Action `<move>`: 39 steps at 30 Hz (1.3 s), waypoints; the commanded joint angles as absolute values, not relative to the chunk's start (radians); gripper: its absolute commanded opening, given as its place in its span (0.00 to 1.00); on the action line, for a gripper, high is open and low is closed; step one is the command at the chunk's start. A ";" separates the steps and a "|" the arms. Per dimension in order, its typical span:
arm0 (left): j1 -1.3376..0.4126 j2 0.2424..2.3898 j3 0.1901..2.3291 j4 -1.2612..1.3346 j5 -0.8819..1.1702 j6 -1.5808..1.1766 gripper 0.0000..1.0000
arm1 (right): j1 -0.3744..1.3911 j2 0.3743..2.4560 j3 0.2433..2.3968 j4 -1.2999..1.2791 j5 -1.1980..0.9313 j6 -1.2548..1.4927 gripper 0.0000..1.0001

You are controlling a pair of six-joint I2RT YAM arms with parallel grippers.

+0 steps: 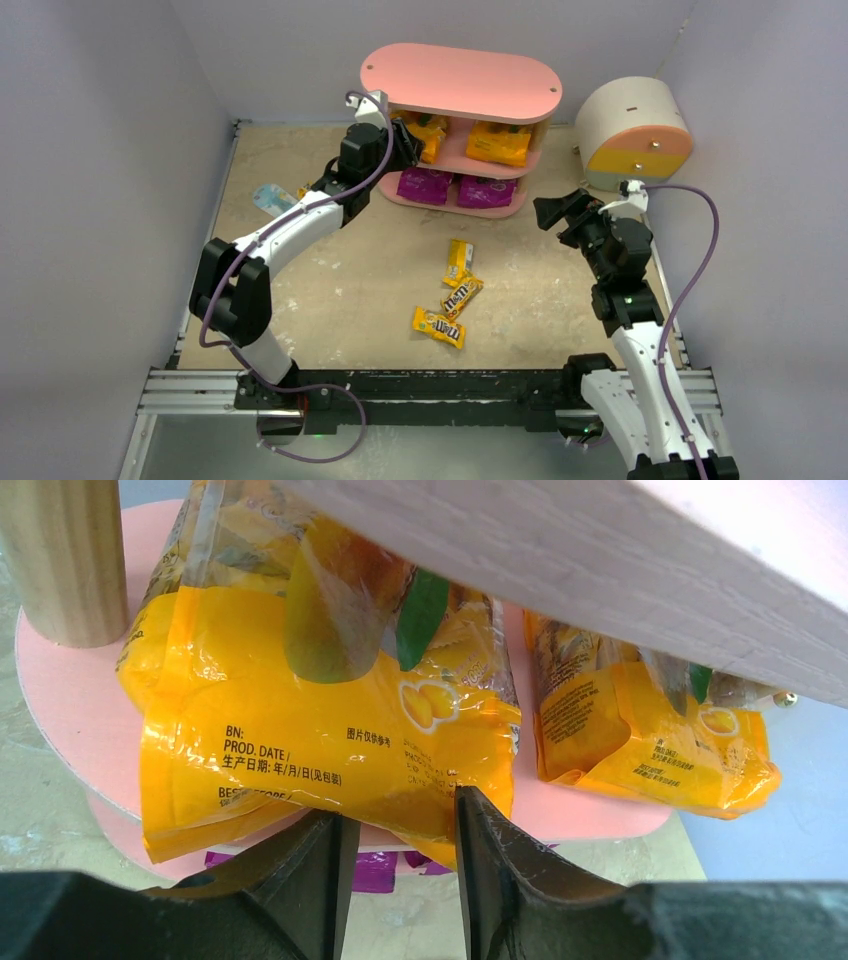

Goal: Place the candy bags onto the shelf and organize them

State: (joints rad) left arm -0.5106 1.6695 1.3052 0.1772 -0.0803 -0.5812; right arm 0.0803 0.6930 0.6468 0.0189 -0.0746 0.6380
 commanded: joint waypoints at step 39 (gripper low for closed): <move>-0.569 1.235 0.537 0.348 0.507 -0.696 0.90 | 0.088 1.123 0.511 0.197 -0.666 0.578 0.98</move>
